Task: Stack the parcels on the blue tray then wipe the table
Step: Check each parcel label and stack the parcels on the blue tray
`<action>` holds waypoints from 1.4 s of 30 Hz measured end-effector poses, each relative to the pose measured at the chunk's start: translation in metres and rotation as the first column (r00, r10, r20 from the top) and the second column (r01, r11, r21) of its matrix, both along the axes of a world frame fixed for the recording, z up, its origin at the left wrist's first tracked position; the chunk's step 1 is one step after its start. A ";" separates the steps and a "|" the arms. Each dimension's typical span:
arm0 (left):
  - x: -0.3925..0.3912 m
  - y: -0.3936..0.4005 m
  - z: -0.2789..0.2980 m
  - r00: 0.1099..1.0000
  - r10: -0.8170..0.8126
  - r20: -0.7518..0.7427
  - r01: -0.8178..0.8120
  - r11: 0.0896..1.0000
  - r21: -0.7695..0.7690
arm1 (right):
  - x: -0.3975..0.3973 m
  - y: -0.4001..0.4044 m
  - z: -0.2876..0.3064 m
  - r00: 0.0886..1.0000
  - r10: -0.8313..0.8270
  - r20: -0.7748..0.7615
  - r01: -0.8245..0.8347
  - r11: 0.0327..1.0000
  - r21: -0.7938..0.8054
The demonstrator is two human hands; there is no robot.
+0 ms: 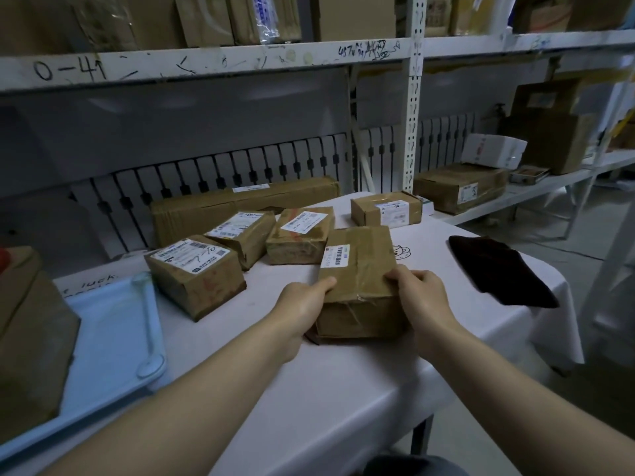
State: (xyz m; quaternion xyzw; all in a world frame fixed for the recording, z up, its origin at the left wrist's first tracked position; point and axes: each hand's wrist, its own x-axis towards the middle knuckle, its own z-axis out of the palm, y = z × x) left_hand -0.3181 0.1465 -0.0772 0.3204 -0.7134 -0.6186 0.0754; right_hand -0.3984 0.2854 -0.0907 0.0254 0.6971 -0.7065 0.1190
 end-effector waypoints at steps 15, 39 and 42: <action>0.063 -0.031 0.019 0.977 0.021 -0.214 0.042 0.958 0.285 | 0.038 -0.010 0.008 0.969 0.249 -0.005 -0.236 0.913 -0.332; 0.157 -0.093 0.068 0.909 0.070 -0.410 -0.132 0.983 -0.125 | 0.065 -0.089 0.045 0.651 0.642 -0.405 -0.723 0.686 -0.076; 0.158 -0.093 0.070 0.900 0.037 -0.433 -0.128 0.974 -0.184 | 0.063 -0.087 0.042 0.631 0.636 -0.445 -0.723 0.690 -0.040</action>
